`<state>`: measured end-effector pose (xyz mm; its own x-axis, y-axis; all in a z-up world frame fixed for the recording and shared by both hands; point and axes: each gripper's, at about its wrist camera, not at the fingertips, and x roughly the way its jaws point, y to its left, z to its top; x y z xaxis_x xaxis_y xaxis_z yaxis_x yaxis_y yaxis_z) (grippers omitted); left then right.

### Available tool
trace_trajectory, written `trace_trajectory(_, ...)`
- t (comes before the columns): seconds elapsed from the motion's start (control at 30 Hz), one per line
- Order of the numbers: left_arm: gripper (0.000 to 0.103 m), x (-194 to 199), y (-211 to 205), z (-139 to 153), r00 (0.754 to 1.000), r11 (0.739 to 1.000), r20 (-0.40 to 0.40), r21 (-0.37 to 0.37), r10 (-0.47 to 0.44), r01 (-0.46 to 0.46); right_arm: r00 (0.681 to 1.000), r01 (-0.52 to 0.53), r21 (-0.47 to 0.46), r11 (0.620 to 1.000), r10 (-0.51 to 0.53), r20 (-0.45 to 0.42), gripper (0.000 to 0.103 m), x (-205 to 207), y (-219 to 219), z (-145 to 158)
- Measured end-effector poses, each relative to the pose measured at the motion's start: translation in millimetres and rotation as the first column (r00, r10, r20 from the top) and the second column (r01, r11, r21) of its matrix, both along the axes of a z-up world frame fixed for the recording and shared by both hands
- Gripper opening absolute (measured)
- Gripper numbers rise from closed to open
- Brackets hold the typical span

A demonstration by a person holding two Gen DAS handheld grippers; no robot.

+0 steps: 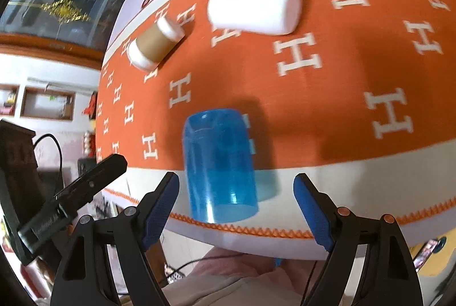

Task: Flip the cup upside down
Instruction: 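Grasp the blue cup with the right tool while the left tool opens and releases it, then rotate the held blue cup with the right tool so its base faces up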

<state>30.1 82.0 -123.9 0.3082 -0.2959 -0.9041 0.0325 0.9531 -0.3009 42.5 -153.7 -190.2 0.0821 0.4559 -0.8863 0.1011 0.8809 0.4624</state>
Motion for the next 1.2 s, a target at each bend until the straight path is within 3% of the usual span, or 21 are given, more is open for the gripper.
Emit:
trace_trajectory(0.07, 0.038, -4.4, 0.5, -0.4, 0.999, 0.999, 0.032, 0.023, -0.032, 0.031, 0.999, -0.035, 0.0, 0.999, 0.035, -0.011, 0.084, 5.5, 8.6, -5.1)
trace_trajectory(0.13, 0.03, -6.4, 1.2, -4.5, 0.998, 0.998, 0.033, 0.027, -0.055, 0.054, 0.998, -0.06, 0.004, 0.998, 0.06, -0.022, 0.084, 10.4, 15.7, -10.2)
trace_trajectory(0.47, 0.03, -2.9, 13.0, -35.1, 1.0, 1.0, -0.004, -0.004, -0.019, 0.019, 0.988, -0.124, 0.037, 0.992, 0.127, -0.082, 0.084, 34.7, 34.9, -43.3)
trace_trajectory(0.53, 0.03, -2.0, 14.3, -39.3, 1.0, 1.0, 0.006, 0.025, -0.012, 0.012, 0.984, -0.147, 0.04, 0.988, 0.151, -0.095, 0.08, 36.0, 38.8, -50.3)
trace_trajectory(0.6, 0.03, -2.6, 11.9, -42.8, 1.0, 0.997, 0.022, 0.071, -0.02, 0.018, 0.98, -0.158, 0.07, 0.985, 0.165, -0.112, 0.069, 36.7, 42.8, -57.3)
trace_trajectory(0.63, 0.03, -3.7, 10.1, -43.7, 0.999, 0.995, 0.034, 0.095, -0.023, 0.02, 0.979, -0.164, 0.073, 0.984, 0.172, -0.113, 0.069, 36.7, 45.2, -58.5)
trace_trajectory(0.73, 0.02, -7.6, 4.9, -43.6, 0.996, 0.989, 0.084, 0.144, -0.033, 0.021, 0.975, -0.213, 0.033, 0.977, 0.214, -0.065, 0.069, 34.8, 53.7, -53.0)
trace_trajectory(0.87, 0.019, -9.8, -1.7, -36.9, 0.987, 0.984, 0.151, 0.177, -0.063, 0.036, 0.971, -0.236, 0.005, 0.972, 0.236, 0.029, 0.069, 31.4, 58.9, -35.4)
trace_trajectory(0.97, 0.019, -7.7, -3.4, -31.3, 0.983, 0.983, 0.171, 0.181, -0.064, 0.033, 0.959, -0.229, -0.042, 0.973, 0.233, 0.161, 0.069, 30.0, 60.2, -13.9)
trace_trajectory(1.2, 0.019, 5.3, 2.7, -23.9, 0.983, 0.997, 0.182, 0.07, 0.008, -0.021, 0.883, -0.169, -0.185, 0.968, 0.232, 0.409, 0.069, 29.1, 64.6, 0.4)
